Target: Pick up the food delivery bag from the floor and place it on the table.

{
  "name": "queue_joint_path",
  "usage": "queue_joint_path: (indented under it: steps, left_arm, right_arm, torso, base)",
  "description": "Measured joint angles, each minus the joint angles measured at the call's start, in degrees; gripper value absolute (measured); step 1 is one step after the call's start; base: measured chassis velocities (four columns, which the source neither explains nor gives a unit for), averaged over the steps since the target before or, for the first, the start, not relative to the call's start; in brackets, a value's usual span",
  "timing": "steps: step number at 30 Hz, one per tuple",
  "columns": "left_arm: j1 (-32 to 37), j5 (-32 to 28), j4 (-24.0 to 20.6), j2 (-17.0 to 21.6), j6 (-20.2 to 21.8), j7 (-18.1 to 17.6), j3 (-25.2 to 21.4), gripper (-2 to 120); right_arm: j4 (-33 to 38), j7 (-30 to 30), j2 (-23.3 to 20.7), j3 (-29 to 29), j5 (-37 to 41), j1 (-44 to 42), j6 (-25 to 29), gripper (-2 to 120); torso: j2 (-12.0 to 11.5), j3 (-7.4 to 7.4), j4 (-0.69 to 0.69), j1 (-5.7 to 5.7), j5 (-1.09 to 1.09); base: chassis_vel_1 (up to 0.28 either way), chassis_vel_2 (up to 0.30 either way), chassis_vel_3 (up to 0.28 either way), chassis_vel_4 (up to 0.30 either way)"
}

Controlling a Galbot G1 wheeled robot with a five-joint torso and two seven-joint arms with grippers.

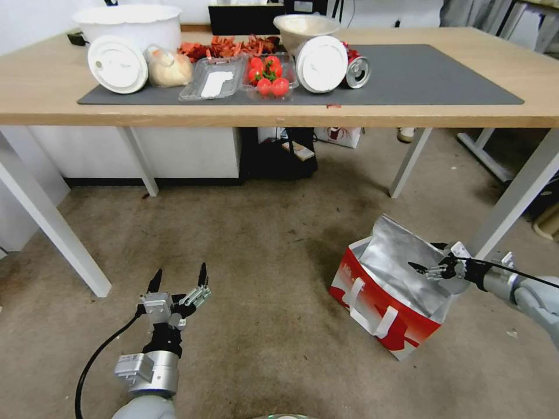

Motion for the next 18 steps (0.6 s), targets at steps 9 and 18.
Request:
queue_joint_path:
  steps: [9,18]
  left_arm:
    - [-0.7,0.3,0.4,0.4,0.2,-0.6,0.1,100]
    - [-0.9,1.1,1.0,-0.4,0.2,-0.9,0.2,100]
  right_arm:
    - [-5.0,-3.5,1.8,-1.5,0.7,3.4,0.4,100]
    - [-5.7,-4.3,2.0,-2.8,1.4,4.7,-0.3,89]
  torso:
    - [0.0,0.00,-0.01,0.00,0.00]
    - [0.0,0.00,0.00,0.00,0.00]
  base:
    - [0.000,0.000,0.000,0.000]
    - [0.000,0.000,0.000,0.000]
